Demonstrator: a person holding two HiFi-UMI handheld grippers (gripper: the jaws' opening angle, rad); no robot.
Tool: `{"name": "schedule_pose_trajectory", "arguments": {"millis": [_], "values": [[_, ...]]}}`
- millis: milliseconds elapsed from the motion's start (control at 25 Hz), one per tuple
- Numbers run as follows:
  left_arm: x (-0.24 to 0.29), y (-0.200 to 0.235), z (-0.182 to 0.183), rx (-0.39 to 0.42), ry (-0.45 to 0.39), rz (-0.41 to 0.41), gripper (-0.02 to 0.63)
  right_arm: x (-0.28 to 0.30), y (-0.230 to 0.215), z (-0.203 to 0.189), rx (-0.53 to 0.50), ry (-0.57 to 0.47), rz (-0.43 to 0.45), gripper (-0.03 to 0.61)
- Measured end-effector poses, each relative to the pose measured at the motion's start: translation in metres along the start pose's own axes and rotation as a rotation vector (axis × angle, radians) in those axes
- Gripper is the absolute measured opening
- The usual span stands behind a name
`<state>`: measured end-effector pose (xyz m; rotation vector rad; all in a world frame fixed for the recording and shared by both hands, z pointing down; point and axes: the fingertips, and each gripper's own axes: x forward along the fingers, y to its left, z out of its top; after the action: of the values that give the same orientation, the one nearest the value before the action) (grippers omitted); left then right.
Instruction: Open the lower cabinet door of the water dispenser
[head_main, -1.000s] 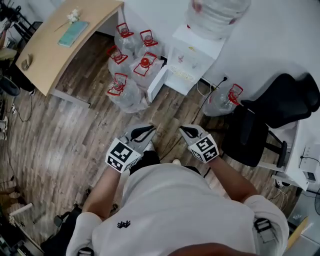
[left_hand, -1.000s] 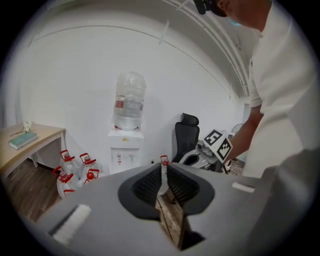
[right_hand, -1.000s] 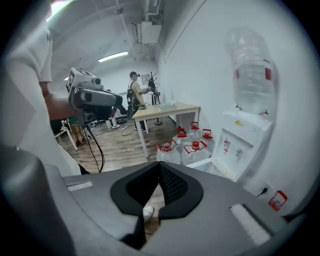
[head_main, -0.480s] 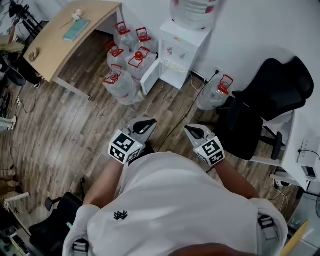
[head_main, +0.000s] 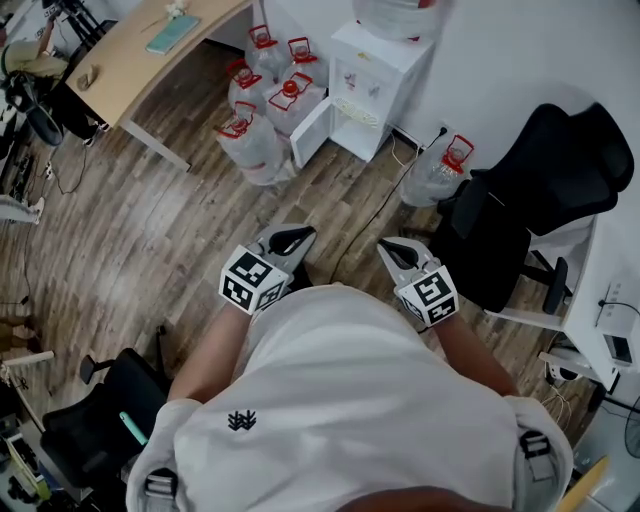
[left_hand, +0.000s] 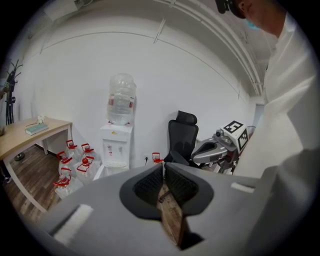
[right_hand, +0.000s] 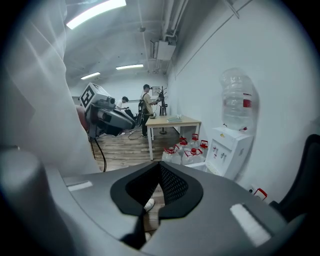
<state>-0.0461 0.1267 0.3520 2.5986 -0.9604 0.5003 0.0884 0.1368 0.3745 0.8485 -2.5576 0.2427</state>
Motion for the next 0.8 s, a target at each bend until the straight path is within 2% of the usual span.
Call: {"name": "schedule_pose_trajectory", "arguments": {"millis": [360, 800], "values": [[-0.008, -0.019, -0.011, -0.016, 0.014, 0.028, 0.072, -0.012, 0.016, -0.003, 0.006, -0.027, 0.027, 0.001], [-0.004, -0.028, -0.01, -0.003, 0.009, 0.007, 0.071, -0.016, 0.019, -0.003, -0.012, -0.03, 0.015, 0.002]]}}
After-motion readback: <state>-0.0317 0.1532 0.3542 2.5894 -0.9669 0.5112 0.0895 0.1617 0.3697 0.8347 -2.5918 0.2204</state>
